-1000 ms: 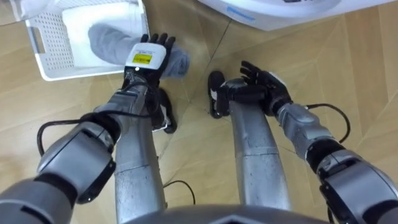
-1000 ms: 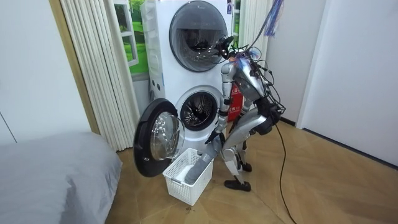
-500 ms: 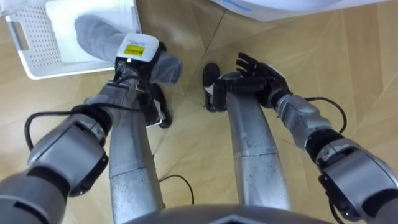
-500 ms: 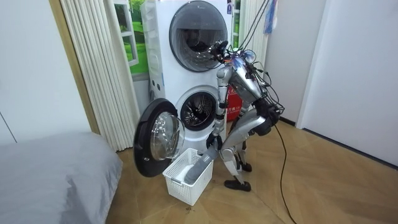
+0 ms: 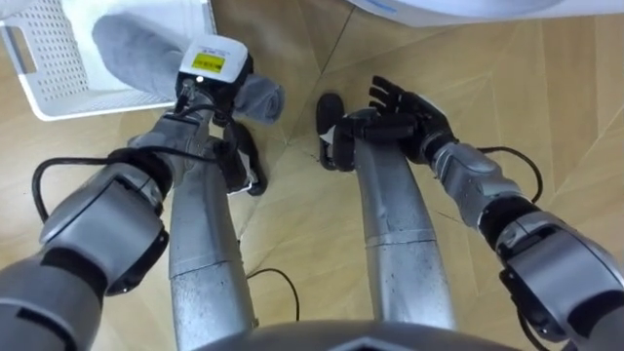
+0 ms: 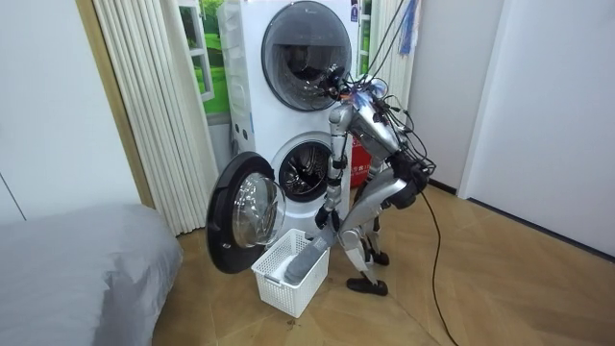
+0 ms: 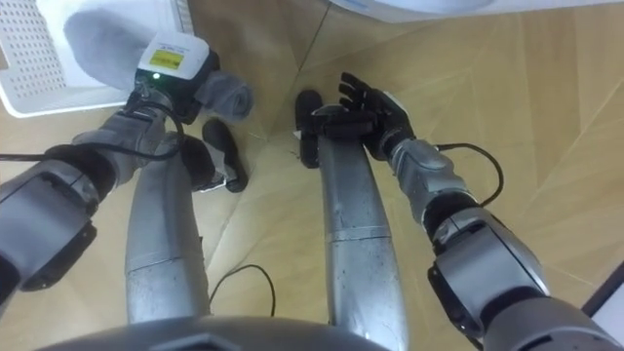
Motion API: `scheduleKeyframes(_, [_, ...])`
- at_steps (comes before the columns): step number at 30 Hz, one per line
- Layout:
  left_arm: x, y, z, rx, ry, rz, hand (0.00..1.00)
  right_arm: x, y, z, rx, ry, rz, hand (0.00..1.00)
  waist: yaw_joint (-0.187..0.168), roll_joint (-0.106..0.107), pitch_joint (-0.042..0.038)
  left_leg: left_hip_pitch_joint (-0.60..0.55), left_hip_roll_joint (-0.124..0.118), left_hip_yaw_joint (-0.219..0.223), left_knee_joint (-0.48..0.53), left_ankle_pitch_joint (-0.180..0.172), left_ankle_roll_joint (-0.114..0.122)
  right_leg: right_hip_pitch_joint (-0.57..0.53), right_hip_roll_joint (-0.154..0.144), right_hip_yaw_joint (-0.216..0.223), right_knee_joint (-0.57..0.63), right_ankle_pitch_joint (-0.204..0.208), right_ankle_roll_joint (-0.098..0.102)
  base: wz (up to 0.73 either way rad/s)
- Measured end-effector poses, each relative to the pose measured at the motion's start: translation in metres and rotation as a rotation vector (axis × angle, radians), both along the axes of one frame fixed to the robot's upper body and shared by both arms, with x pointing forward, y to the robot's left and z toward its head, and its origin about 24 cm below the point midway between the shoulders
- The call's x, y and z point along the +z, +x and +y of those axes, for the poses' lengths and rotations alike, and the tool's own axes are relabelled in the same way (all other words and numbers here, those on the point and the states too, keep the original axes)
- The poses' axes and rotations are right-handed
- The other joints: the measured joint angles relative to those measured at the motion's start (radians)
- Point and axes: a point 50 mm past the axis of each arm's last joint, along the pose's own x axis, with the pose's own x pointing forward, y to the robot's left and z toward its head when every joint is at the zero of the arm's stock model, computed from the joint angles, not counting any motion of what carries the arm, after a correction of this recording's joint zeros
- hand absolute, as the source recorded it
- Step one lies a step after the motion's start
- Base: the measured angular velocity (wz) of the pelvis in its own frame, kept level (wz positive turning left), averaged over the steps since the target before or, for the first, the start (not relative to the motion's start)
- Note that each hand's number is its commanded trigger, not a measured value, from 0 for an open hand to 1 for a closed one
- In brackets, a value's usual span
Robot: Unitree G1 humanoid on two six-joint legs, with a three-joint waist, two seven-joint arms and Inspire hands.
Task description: Put towel into washing machine
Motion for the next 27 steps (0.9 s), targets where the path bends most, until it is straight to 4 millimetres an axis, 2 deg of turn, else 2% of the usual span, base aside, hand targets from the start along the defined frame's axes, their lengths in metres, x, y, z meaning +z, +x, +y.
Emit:
scheduleKeyframes(7, [-0.008,-0.006,-0.001,0.002,-0.007,0.016,1.0,-0.003,-0.003,-0.001,0.013,-0.031,0.014,0.0,0.0,-0.001,0.0001,0.021,0.0,-0.002,0.03,-0.015,0.002,0.019,-0.006,-0.002,0.028,-0.013,0.001,0.0])
scheduleKeyframes(13, [-0.023,-0.021,-0.004,0.013,-0.06,0.063,1.0,-0.017,-0.016,-0.003,0.064,-0.123,0.069,0.0,0.001,-0.002,-0.0004,0.136,-0.002,0.005,-0.009,-0.015,0.002,0.136,-0.007,-0.006,-0.012,-0.013,0.004,0.0])
scheduleKeyframes(19, [-0.038,-0.039,-0.002,0.016,-0.13,0.083,1.0,-0.033,-0.037,-0.005,0.115,-0.228,0.116,0.0,0.007,-0.002,-0.0022,0.311,-0.024,0.019,-0.15,0.016,0.003,0.306,-0.013,-0.009,-0.139,0.006,0.02,0.05])
scheduleKeyframes(21, [-0.035,-0.038,-0.003,0.041,-0.182,0.048,1.0,-0.037,-0.041,-0.006,0.142,-0.287,0.124,0.0,0.007,-0.002,-0.0044,0.365,-0.039,0.03,-0.214,0.036,0.01,0.357,-0.028,-0.022,-0.186,0.014,0.024,0.14])
scheduleKeyframes(23, [-0.033,-0.036,-0.003,0.08,-0.227,0.023,1.0,-0.037,-0.042,-0.006,0.166,-0.311,0.122,0.0,0.012,-0.002,-0.0049,0.403,-0.04,0.033,-0.244,0.039,0.01,0.395,-0.032,-0.028,-0.218,0.018,0.026,0.0])
scheduleKeyframes(27, [-0.026,-0.032,-0.006,0.134,-0.361,-0.03,1.0,-0.037,-0.042,-0.008,0.188,-0.359,0.117,0.0,0.027,-0.003,-0.0067,0.488,-0.052,0.036,-0.296,0.043,0.009,0.476,-0.058,-0.059,-0.254,0.018,0.026,-0.01])
